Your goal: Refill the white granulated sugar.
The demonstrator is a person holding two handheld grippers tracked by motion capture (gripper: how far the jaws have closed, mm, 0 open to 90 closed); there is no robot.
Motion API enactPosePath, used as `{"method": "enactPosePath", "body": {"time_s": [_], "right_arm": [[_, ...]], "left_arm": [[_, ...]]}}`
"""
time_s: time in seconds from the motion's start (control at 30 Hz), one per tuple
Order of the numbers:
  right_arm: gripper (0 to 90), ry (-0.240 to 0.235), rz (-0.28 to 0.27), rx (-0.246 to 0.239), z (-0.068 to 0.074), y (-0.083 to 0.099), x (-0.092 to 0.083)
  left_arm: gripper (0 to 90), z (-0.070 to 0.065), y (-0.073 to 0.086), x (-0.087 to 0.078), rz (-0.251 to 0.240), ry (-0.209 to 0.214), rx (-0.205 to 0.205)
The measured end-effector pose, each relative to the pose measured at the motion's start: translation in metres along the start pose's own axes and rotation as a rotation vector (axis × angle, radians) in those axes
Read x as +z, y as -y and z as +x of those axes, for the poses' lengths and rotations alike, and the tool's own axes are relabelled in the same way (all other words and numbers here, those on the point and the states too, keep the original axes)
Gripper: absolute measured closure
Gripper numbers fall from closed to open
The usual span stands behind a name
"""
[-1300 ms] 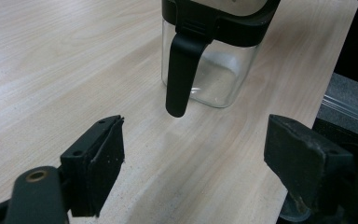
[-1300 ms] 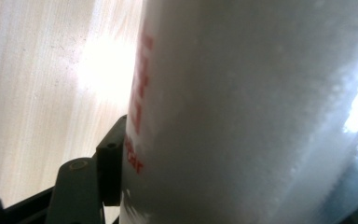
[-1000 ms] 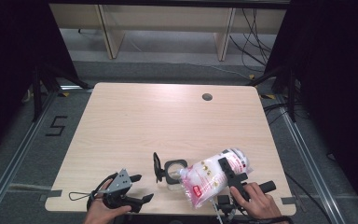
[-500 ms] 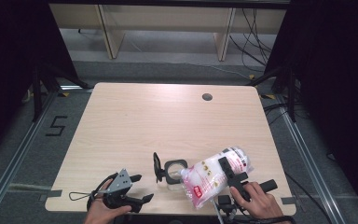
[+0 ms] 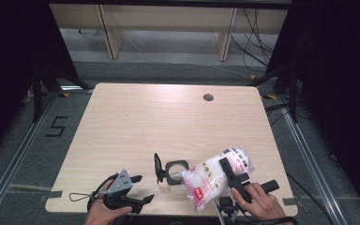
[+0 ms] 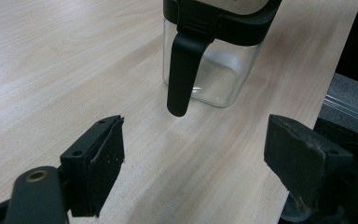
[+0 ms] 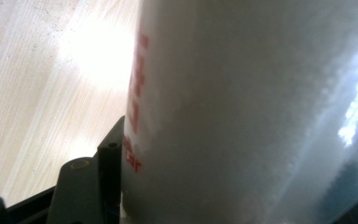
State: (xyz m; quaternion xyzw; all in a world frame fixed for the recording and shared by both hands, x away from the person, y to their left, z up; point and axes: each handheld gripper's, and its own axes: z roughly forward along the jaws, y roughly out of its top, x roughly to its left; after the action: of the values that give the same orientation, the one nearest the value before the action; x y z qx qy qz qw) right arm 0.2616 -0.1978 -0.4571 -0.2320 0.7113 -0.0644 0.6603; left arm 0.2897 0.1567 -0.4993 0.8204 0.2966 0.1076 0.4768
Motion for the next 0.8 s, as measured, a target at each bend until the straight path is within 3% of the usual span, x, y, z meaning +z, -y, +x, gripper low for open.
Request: {"method": "enactPosePath", "body": {"time_s": [0.03,0.1,0.13,0.23,0.3,0.47,0.5,0.57,0.7,0.8], "right_arm": [[36.7,-0.004,0.010,0.025,0.0022,0.0003,0.0001],[36.7,-0.009,0.007,0.000,0.0007,0.0005,0.0003],[36.7,-0.008,0.009,0.020,0.0023,0.0013,-0.0003],[36.8,-0.008,0.009,0.011,0.0012,0.0015,-0.0001],[36.9,0.003,-0.009,-0.039,-0.0018,0.0017,0.0005],[37.3,0.013,0.000,-0.045,-0.0016,0.0001,-0.0010],[37.3,0.012,-0.002,-0.054,-0.0030,-0.0001,-0.0009],[37.5,0.017,0.001,-0.009,-0.0010,-0.0002,-0.0009],[37.9,0.024,-0.006,-0.016,-0.0022,0.0009,0.0000],[38.0,0.014,0.004,0.023,0.0001,0.0009,-0.0003]], "left_arm": [[19.5,0.0004,-0.0001,0.0001,-0.003,-0.002,0.002],[19.5,0.0001,-0.0001,0.0000,-0.001,-0.001,0.002],[19.5,-0.0003,0.0001,0.0001,0.000,0.000,-0.003],[19.5,0.0000,0.0000,0.0006,-0.003,0.000,-0.003],[19.5,-0.0003,0.0000,0.0001,0.001,0.001,-0.002],[19.5,-0.0004,0.0000,0.0003,-0.002,-0.001,0.001],[19.4,0.0011,-0.0001,-0.0009,0.018,-0.009,0.017],[19.5,0.0004,-0.0003,-0.0001,0.001,-0.002,0.008],[19.4,-0.0011,-0.0005,0.0008,-0.001,-0.002,0.002],[19.5,0.0012,-0.0011,-0.0001,0.012,-0.001,0.037]]}}
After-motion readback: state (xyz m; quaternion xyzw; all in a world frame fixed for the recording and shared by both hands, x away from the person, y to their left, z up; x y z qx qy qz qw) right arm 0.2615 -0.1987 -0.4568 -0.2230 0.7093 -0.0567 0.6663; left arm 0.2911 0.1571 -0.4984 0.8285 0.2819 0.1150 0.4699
